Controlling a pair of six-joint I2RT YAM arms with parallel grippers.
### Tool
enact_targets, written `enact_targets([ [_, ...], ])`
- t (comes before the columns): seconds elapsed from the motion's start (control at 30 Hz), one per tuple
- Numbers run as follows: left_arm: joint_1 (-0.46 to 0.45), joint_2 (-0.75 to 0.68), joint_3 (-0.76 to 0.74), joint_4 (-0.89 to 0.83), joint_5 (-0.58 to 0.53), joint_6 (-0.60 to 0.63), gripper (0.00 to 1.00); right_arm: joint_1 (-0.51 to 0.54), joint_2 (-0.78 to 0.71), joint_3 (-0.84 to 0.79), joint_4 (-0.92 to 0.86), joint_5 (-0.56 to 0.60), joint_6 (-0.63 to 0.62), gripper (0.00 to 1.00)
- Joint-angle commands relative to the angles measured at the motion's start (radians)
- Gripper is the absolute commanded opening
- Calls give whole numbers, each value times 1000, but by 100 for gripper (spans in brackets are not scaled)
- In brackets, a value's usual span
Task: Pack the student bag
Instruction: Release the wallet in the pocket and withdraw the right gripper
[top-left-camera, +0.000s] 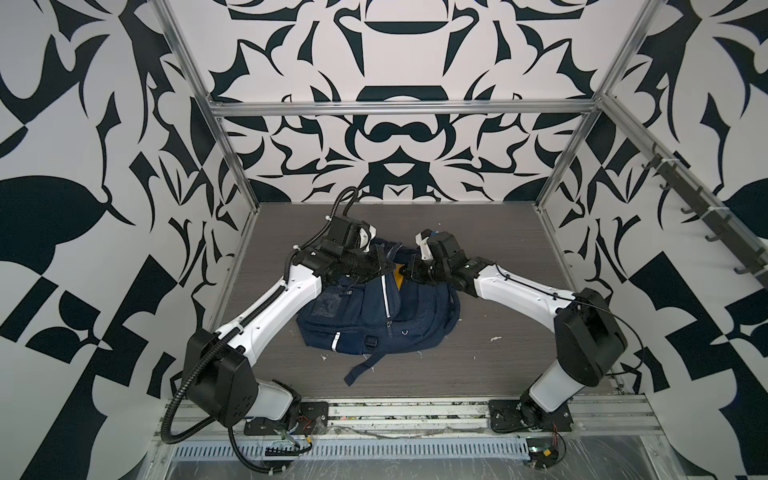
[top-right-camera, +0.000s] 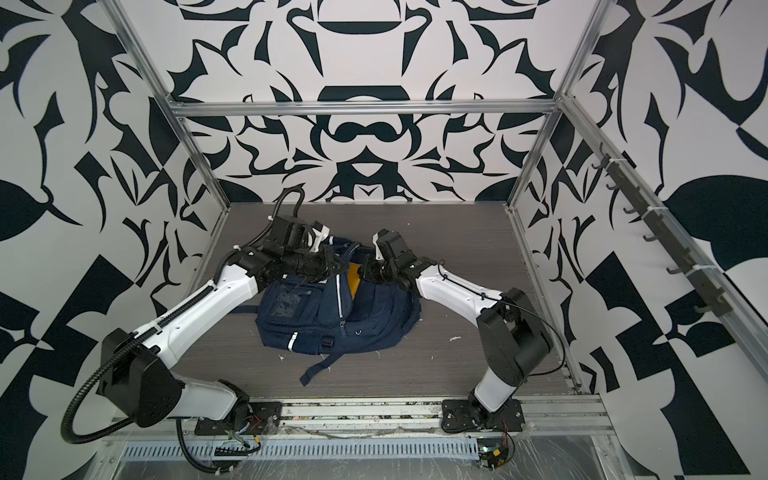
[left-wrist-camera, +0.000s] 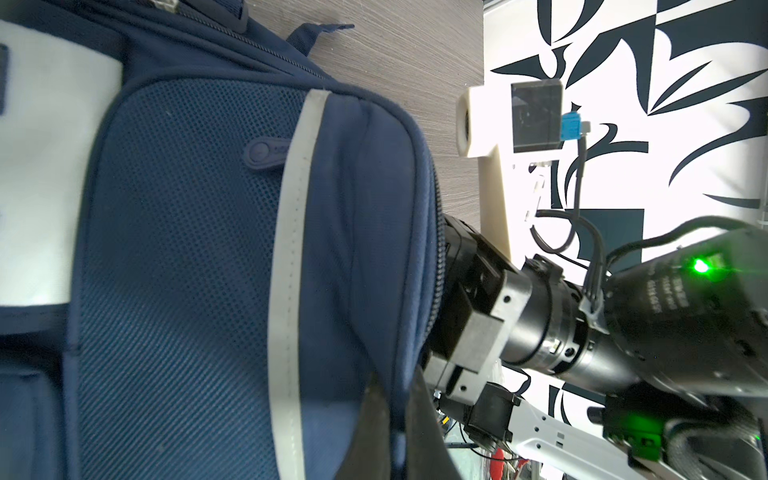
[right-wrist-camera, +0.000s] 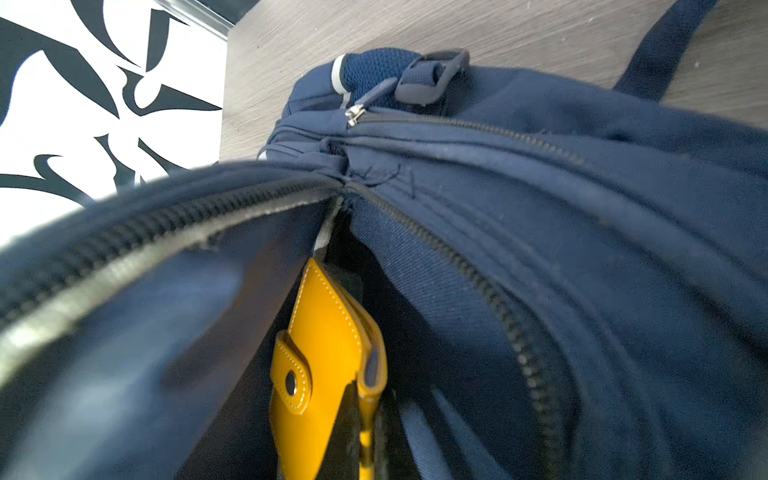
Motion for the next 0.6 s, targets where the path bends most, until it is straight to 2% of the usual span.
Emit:
enact_targets([
  [0.0,4,-4,26,73,45,7,0,7,3,49,-40,17,-31,7],
  [0.13,4,2,25,73,44,8,0,6,4,55,-47,21,-44,10],
  [0.4,4,0,-7,79,36,7,0,6,-10,61,-58,25,-53,26],
  [0.43,4,3,-9,76,38,9,0,6,-16,62,-62,29,-59,31],
  [0.57,4,12,-23,83,29,12,0,6,-44,56,-60,43,-82,62],
])
